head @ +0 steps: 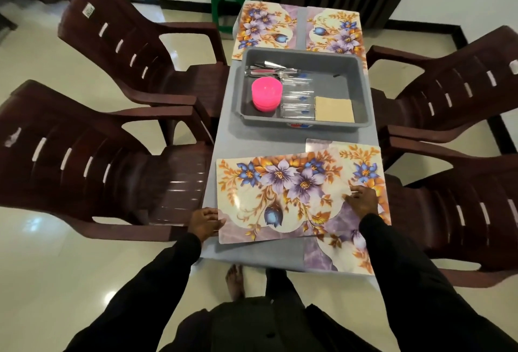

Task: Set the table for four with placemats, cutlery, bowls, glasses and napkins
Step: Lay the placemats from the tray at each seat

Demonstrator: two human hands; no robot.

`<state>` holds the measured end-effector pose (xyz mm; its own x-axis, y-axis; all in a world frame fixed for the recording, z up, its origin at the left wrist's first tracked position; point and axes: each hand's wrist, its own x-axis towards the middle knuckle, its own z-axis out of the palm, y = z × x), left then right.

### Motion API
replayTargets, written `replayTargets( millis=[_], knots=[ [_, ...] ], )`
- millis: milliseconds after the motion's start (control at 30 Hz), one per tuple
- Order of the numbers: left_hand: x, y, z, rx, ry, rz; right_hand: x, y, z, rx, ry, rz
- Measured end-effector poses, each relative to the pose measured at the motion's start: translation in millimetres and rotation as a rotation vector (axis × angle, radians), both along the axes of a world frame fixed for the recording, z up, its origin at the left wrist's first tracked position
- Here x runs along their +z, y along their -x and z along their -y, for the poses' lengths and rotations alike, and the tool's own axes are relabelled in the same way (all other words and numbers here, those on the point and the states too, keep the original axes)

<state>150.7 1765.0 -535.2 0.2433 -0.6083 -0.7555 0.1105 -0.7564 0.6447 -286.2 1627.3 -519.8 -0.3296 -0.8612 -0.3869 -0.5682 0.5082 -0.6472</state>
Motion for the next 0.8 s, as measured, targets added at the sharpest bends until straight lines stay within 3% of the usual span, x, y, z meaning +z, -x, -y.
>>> replayTargets(
  millis=[167, 300, 433, 633, 800],
  knots=[
    [-13.3, -10.1, 4.0, -0.02, 0.022, 0.018, -7.3, 4.4, 10.1, -0.013, -0.018, -0.06],
    [-21.8, -18.4, 8.8, -0.07, 0.078, 0.19, -10.1, -6.4, 4.6, 0.029, -0.017, -0.224],
    [-20.0, -18.7, 18.8, -0.13, 0.125, 0.317, -4.3, -49.7, -24.0, 0.07, 0.007, -0.167],
    [4.0, 7.5, 29.1, -0.242, 0.211, 0.305, -36.4, -135.4, -76.2, 0.361, -0.097, -0.345],
    [5.2, 10.3, 24.7, -0.312, 0.255, 0.375, -42.9, -159.4, -73.4, 0.439, -0.139, -0.368]
  ],
)
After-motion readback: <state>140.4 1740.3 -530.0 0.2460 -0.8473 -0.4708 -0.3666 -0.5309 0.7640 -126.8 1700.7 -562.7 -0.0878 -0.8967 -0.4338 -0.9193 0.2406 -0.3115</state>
